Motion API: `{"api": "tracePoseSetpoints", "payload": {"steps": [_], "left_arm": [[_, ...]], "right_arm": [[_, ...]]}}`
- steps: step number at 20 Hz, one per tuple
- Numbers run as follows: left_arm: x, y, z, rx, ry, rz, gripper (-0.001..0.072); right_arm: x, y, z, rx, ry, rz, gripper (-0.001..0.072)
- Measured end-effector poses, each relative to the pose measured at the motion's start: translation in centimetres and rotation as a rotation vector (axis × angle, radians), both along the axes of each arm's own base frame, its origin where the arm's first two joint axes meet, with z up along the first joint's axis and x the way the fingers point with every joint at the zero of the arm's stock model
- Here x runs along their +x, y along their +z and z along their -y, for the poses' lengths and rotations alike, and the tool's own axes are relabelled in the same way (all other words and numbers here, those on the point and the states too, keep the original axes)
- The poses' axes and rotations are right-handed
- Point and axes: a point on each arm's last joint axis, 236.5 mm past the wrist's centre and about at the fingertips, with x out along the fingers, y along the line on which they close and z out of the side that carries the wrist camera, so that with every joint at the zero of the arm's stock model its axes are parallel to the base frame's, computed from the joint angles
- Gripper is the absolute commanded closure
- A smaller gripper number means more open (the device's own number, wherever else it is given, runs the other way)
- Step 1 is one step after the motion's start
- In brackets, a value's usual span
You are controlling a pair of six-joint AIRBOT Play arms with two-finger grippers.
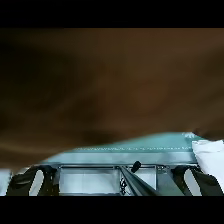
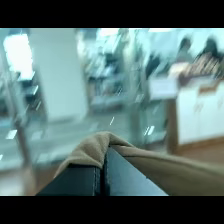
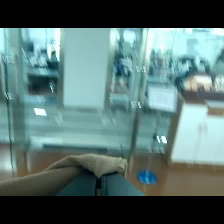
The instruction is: Fold the shirts.
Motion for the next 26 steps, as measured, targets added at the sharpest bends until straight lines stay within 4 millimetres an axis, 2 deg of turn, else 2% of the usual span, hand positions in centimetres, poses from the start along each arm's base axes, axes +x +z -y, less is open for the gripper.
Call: {"api": "tracePoseSetpoints", "payload": {"steps": [2, 5, 7, 9, 13, 16, 19, 21, 23, 26], "left_arm": [[0.2, -2.5, -0.8, 0.018, 0.044, -0.108, 0.0686], [1.3, -6.4, -2.1, 0.037, 0.091, -0.283, 0.0686], [2.8, -9.2, -2.9, 0.041, 0.102, -0.417, 0.0687], [4.9, -12.4, -3.7, 0.039, 0.102, -0.569, 0.0686], [11.3, -21.0, -5.2, -0.009, 0.064, -0.903, 0.0686], [17.9, -27.9, -5.5, -0.072, -0.011, -1.090, 0.0686], [24.3, -34.3, -4.8, -0.110, -0.082, -1.208, 0.0686], [28.1, -38.1, -3.9, -0.112, -0.115, -1.242, 0.0686], [31.5, -41.2, -2.9, -0.120, -0.127, -1.239, 0.0686], [36.2, -44.3, -1.6, -0.136, -0.115, -1.178, 0.0686]], "right_arm": [[0.1, -1.9, 0.7, -0.001, -0.031, -0.088, 0.0681], [1.5, -6.1, 2.0, 0.016, -0.063, -0.276, 0.0681], [3.5, -9.6, 2.8, 0.040, -0.060, -0.435, 0.0681], [6.4, -14.1, 3.5, 0.079, -0.032, -0.625, 0.0681], [13.4, -23.5, 4.9, 0.181, 0.042, -0.961, 0.0681], [19.0, -30.8, 6.1, 0.247, 0.077, -1.163, 0.0681], [24.5, -36.9, 6.0, 0.244, 0.116, -1.260, 0.0680], [28.6, -39.6, 5.4, 0.228, 0.128, -1.231, 0.0680], [32.8, -41.1, 5.0, 0.217, 0.122, -1.152, 0.0680], [38.1, -42.7, 4.2, 0.212, 0.116, -1.027, 0.0680]]}}
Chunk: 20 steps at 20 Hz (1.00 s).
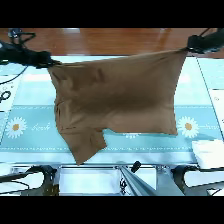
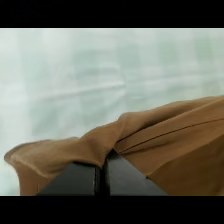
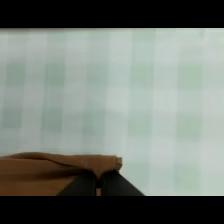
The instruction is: Fold the shirts.
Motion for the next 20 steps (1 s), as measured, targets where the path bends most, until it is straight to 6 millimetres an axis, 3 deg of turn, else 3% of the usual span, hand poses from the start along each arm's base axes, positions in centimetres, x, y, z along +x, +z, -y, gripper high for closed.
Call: {"api": "tracePoseSetpoints", "payload": {"steps": [5, 10, 12, 15, 20], "left_arm": [[5.0, -3.5, 1.7, 0.001, 0.038, 0.086, 0.0686], [6.2, -8.6, 2.8, 0.006, 0.036, 0.034, 0.0686], [6.0, -10.1, 2.9, -0.001, 0.040, -0.005, 0.0685], [4.8, -10.3, 2.8, -0.018, 0.027, -0.076, 0.0685], [-0.3, -10.6, 2.1, -0.059, -0.025, -0.310, 0.0685]], "right_arm": [[4.7, -4.7, 0.0, -0.008, -0.028, 0.049, 0.0679], [5.5, -11.1, 0.2, -0.014, -0.028, -0.045, 0.0679], [4.8, -13.1, 0.3, -0.028, -0.017, -0.104, 0.0679], [2.9, -13.9, 0.9, -0.074, 0.002, -0.189, 0.0679], [-2.5, -14.0, 1.0, -0.092, 0.036, -0.397, 0.0679]]}}
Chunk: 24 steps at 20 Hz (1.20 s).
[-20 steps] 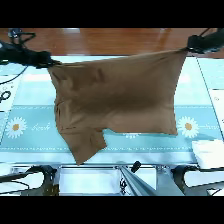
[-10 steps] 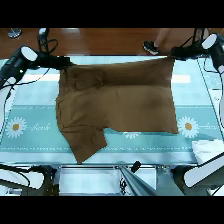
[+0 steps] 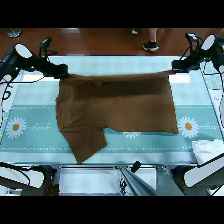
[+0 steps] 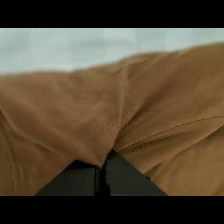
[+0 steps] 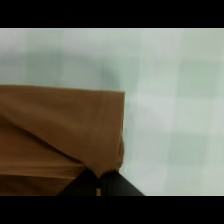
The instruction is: Fold the shirts.
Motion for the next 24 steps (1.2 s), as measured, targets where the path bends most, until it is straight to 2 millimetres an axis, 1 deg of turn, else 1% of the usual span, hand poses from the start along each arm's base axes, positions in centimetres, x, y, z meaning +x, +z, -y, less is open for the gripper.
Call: {"api": "tracePoseSetpoints", "payload": {"steps": [2, 4, 6, 7, 8, 9, 10, 11, 13, 15, 16, 17, 18, 19, 20, 22, 24], "left_arm": [[-2.3, -1.4, 0.1, -0.017, -0.007, -0.108, 0.0685], [-4.1, -2.7, 0.3, -0.028, -0.008, -0.191, 0.0685], [-5.3, -3.8, 0.4, -0.037, 0.003, -0.252, 0.0684], [-5.6, -4.2, 0.4, -0.039, 0.008, -0.270, 0.0663], [-5.8, -4.4, 0.3, -0.041, 0.012, -0.283, 0.0514], [-6.3, -4.5, 0.4, -0.044, 0.009, -0.301, 0.0334], [-6.4, -4.6, 0.3, -0.046, 0.016, -0.312, 0.0318], [-6.5, -4.6, 0.3, -0.047, 0.016, -0.316, 0.0318], [-7.2, -4.2, 0.1, -0.052, 0.009, -0.333, 0.0317], [-7.7, -3.1, -0.2, -0.057, 0.006, -0.335, 0.0317], [-8.2, -2.4, -0.4, -0.060, -0.002, -0.340, 0.0315], [-8.8, -1.7, -0.7, -0.062, -0.005, -0.341, 0.0304], [-9.6, -1.0, -0.9, -0.066, -0.009, -0.343, 0.0210], [-10.7, -0.5, -1.2, -0.068, -0.010, -0.345, 0.0162], [-11.9, -0.4, -1.5, -0.071, -0.005, -0.353, 0.0162], [-15.4, -0.6, -2.1, -0.083, 0.011, -0.383, 0.0163], [-19.5, -1.7, -2.5, -0.104, 0.026, -0.418, 0.0162]], "right_arm": [[-1.8, -0.6, -0.4, 0.012, 0.003, -0.073, 0.0679], [-3.2, -1.4, -0.7, 0.023, 0.003, -0.132, 0.0679], [-4.5, -2.3, -1.0, 0.033, 0.000, -0.184, 0.0679], [-5.1, -2.8, -1.1, 0.037, 0.000, -0.206, 0.0676], [-5.6, -3.1, -1.3, 0.043, 0.002, -0.226, 0.0622], [-5.9, -3.3, -1.4, 0.046, 0.002, -0.237, 0.0410], [-6.1, -3.5, -1.4, 0.049, 0.002, -0.244, 0.0218], [-6.4, -3.5, -1.5, 0.052, 0.014, -0.252, 0.0199], [-7.2, -3.0, -1.7, 0.061, 0.048, -0.268, 0.0199], [-7.8, -1.7, -1.7, 0.069, 0.062, -0.268, 0.0198], [-8.3, -0.9, -1.3, 0.065, 0.060, -0.265, 0.0196], [-8.8, 0.0, -0.7, 0.061, 0.052, -0.262, 0.0171], [-9.5, 0.6, 0.0, 0.064, 0.039, -0.261, 0.0113], [-10.4, 1.0, 0.6, 0.071, 0.023, -0.266, 0.0109], [-11.5, 1.2, 1.2, 0.090, 0.003, -0.275, 0.0109], [-14.0, 0.8, 1.8, 0.149, -0.033, -0.299, 0.0114], [-16.2, 0.2, 2.0, 0.210, -0.071, -0.309, 0.0115]]}}
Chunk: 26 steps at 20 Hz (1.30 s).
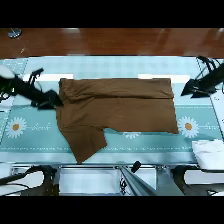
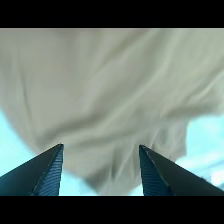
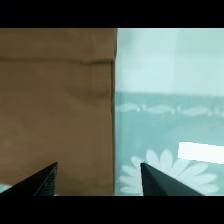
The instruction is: Fold the shirts.
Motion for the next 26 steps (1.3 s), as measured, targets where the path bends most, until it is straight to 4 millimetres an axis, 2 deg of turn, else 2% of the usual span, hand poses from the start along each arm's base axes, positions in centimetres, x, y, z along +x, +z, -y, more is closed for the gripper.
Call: {"api": "tracePoseSetpoints", "payload": {"steps": [2, 4, 7, 9, 14, 18, 19, 20, 21, 25, 26], "left_arm": [[-4.1, -1.4, -0.2, -0.019, 0.028, -0.032, 0.0163], [-7.3, -2.7, -0.6, -0.029, 0.072, -0.045, 0.0163], [-10.2, -4.4, -1.2, -0.037, 0.145, -0.044, 0.0164], [-10.8, -5.1, -1.3, -0.041, 0.179, -0.035, 0.0164], [-9.4, -5.8, -0.2, -0.075, 0.238, 0.029, 0.0191], [-8.8, -7.0, 2.7, -0.113, 0.201, 0.014, 0.0204], [-8.9, -7.5, 3.4, -0.118, 0.193, -0.007, 0.0317], [-8.8, -8.0, 3.8, -0.114, 0.197, -0.020, 0.0515], [-8.7, -8.7, 3.9, -0.101, 0.203, -0.030, 0.0679], [-8.7, -9.4, 4.7, -0.121, 0.252, -0.081, 0.0685], [-8.6, -9.4, 4.7, -0.129, 0.263, -0.088, 0.0685]], "right_arm": [[-1.5, -0.6, 0.1, 0.033, -0.037, 0.004, 0.0118], [-2.4, -0.9, 0.0, 0.053, -0.057, 0.006, 0.0122], [-2.5, -0.9, -0.7, 0.087, -0.076, 0.030, 0.0173], [-2.5, -0.9, -0.9, 0.102, -0.083, 0.037, 0.0173], [-2.2, -0.8, -1.2, 0.118, -0.092, 0.055, 0.0173], [-2.0, -0.8, -1.3, 0.121, -0.096, 0.061, 0.0173], [-2.0, -0.8, -1.3, 0.121, -0.096, 0.062, 0.0173], [-2.0, -0.8, -1.3, 0.121, -0.096, 0.062, 0.0173], [-2.0, -0.8, -1.3, 0.121, -0.096, 0.062, 0.0173], [-2.9, -1.5, 0.1, 0.066, -0.088, 0.033, 0.0168], [-3.6, -2.0, 0.9, 0.048, -0.096, 0.013, 0.0140]]}}
